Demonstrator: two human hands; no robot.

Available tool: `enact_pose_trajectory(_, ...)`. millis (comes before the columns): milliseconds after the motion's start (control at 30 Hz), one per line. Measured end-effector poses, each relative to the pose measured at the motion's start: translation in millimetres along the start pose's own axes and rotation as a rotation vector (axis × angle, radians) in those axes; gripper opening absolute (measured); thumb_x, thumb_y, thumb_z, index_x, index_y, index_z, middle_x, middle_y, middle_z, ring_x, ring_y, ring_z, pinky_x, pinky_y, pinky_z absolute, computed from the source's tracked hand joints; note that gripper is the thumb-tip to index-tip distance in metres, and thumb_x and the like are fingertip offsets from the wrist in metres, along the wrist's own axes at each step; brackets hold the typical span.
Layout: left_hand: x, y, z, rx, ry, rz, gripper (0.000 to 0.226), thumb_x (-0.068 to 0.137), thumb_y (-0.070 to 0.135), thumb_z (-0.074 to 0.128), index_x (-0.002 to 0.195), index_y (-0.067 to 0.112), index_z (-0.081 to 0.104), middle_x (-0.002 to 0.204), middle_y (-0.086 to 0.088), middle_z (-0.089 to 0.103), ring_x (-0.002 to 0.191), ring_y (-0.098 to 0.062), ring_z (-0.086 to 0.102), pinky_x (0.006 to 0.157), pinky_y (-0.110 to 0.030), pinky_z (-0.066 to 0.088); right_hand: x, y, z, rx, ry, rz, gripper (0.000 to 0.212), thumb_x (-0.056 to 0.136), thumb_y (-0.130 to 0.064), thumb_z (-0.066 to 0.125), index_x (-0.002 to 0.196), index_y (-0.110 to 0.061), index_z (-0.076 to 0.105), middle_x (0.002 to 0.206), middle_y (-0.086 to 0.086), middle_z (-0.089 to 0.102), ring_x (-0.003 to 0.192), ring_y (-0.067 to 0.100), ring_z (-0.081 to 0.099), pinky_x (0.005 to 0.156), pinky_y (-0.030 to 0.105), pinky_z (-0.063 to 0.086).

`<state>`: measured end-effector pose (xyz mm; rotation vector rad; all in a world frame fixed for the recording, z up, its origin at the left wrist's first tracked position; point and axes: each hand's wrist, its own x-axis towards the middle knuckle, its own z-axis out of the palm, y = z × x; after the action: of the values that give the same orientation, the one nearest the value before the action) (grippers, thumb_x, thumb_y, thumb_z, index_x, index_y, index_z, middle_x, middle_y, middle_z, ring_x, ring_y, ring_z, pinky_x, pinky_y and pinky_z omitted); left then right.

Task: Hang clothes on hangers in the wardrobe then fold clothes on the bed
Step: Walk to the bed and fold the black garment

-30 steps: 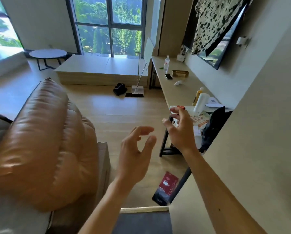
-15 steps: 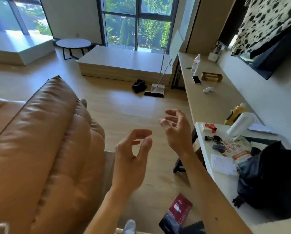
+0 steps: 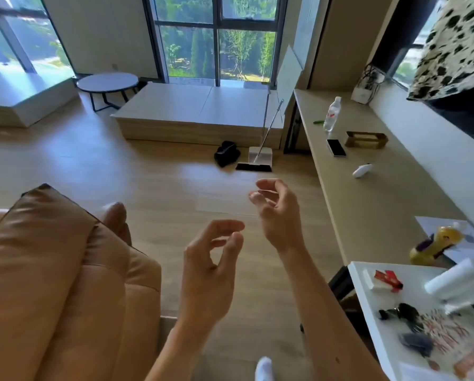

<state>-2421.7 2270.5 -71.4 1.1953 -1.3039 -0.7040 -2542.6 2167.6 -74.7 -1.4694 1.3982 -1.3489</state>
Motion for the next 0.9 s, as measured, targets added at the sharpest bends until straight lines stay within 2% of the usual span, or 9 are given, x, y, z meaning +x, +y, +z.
enact_pose_trajectory(300,191,-73,67,0.023,0.139,-0.014,0.025,0.090,0.041,0.053,0.097,0.026,0.072,0.097,0.010,0.075,0.098,-0.013,0.070,0.083,-0.021,0.052,215,53,40,0.009,-0.097,-0.005,0.023,0.094,-0.026,0.065,0.115,-0.016,0.063,0.109,-0.005,0.068,0.098,0.001,0.062,0.081,0.013,0.046)
enact_pose_trajectory(467,305,-90,77,0.040,0.260,-0.006,0.028,0.092,0.041,0.052,0.099,0.023,0.071,0.097,0.012,0.075,0.100,-0.012,0.071,0.087,-0.029,0.055,320,57,76,-0.006,-0.209,-0.017,0.021,0.095,-0.025,0.064,0.114,-0.016,0.064,0.105,-0.006,0.068,0.093,-0.002,0.061,0.071,0.001,0.043)
enact_pose_trajectory(533,346,-102,78,0.052,0.295,-0.012,0.024,0.093,0.037,0.054,0.099,0.021,0.071,0.095,0.013,0.075,0.098,-0.011,0.071,0.086,-0.028,0.055,355,60,95,-0.010,-0.252,-0.033,0.020,0.095,-0.026,0.064,0.113,-0.017,0.064,0.103,-0.007,0.067,0.091,-0.003,0.061,0.070,-0.002,0.041)
enact_pose_trajectory(767,500,-175,61,0.085,0.395,-0.044,0.022,0.092,0.030,0.055,0.099,0.020,0.072,0.093,0.013,0.075,0.094,-0.006,0.071,0.083,-0.022,0.057,497,88,187,-0.019,-0.334,-0.042,0.014,0.095,-0.026,0.064,0.108,-0.019,0.063,0.097,-0.011,0.066,0.088,-0.001,0.062,0.068,-0.001,0.042)
enact_pose_trajectory(900,590,-212,33,0.079,0.450,-0.060,0.022,0.091,0.030,0.054,0.098,0.020,0.072,0.090,0.013,0.075,0.091,-0.005,0.071,0.081,-0.020,0.057,576,89,256,-0.033,-0.376,-0.056,0.009,0.094,-0.025,0.065,0.103,-0.021,0.064,0.095,-0.009,0.067,0.088,0.001,0.063,0.068,0.005,0.044)
